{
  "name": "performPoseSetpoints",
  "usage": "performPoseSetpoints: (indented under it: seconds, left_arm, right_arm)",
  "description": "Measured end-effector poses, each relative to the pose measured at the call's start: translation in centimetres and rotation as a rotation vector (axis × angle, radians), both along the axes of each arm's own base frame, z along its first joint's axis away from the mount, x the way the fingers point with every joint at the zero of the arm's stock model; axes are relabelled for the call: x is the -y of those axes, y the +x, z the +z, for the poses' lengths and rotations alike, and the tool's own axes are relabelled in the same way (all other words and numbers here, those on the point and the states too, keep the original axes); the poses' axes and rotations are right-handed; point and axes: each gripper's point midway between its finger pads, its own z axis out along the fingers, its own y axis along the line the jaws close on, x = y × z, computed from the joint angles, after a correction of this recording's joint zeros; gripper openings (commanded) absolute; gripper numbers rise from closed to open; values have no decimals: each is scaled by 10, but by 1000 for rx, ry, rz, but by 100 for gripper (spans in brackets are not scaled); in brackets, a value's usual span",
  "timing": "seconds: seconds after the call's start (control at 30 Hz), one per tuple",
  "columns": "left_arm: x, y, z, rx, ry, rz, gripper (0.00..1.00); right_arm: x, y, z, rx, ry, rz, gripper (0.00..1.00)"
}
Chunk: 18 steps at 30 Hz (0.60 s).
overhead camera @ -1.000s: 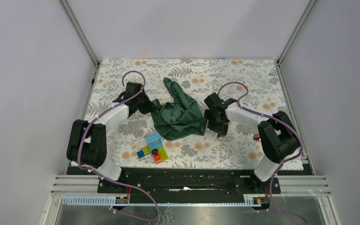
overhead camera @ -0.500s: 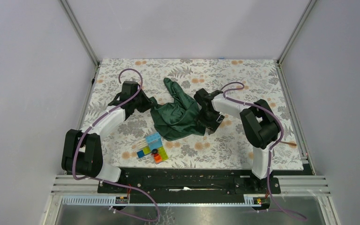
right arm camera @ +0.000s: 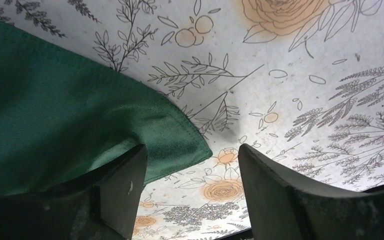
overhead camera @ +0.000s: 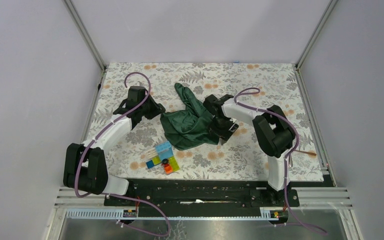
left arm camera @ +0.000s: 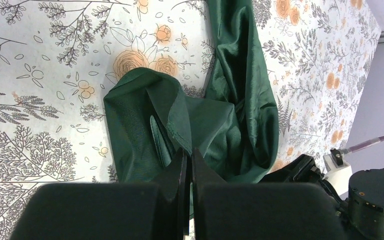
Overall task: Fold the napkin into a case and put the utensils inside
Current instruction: Pick up the crumpled napkin from the center of the board.
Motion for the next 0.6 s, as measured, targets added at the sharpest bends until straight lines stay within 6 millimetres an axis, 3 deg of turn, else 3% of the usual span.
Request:
performPoseSetpoints:
  seconds: [0.2, 0.33, 0.6]
  left_arm:
    - [-1, 0, 3, 11, 3, 1, 0]
    - [-1, -1, 3, 10, 3, 1, 0]
    - [-3, -2, 0, 2, 10, 7, 0]
  right_arm:
    - [-7, 1, -4, -24, -9, -11, 73]
    - [-10, 2, -4, -26, -1, -37, 67]
    - [-19, 9, -7, -8, 29, -84, 16]
